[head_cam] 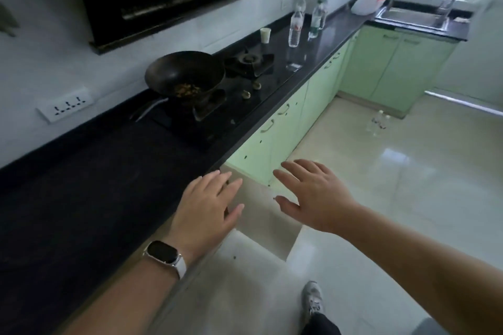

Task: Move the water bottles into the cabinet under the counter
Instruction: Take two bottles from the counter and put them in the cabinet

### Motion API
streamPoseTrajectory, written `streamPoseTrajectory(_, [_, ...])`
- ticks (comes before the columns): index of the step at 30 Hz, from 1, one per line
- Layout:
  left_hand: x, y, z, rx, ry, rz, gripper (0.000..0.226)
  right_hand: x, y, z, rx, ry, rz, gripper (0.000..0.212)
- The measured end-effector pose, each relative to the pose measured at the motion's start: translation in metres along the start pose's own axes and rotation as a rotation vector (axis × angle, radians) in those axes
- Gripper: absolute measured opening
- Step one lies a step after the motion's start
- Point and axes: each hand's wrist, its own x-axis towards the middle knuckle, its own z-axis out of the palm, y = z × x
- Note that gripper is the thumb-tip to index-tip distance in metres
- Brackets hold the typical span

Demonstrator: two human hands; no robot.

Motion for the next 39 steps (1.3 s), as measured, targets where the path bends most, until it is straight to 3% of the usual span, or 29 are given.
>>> streamPoseTrajectory(8, [0.076,0.059,0.013,0.02,0.003,0.106,0.05,-0.022,0.089,-0.001,0.02,0.013,0.092,0.055])
streamPoseTrajectory(25, [0.334,0.246,0.104,0.024,0.015,0.308,0.048,-0.05,0.389,0.016,0.053,0.057,0.302,0.057])
streamPoseTrajectory(39, [0.497,0.309,0.165,-0.079,0.038,0.499,0.05,-0.055,0.519,0.013,-0.034,0.078,0.561,0.057])
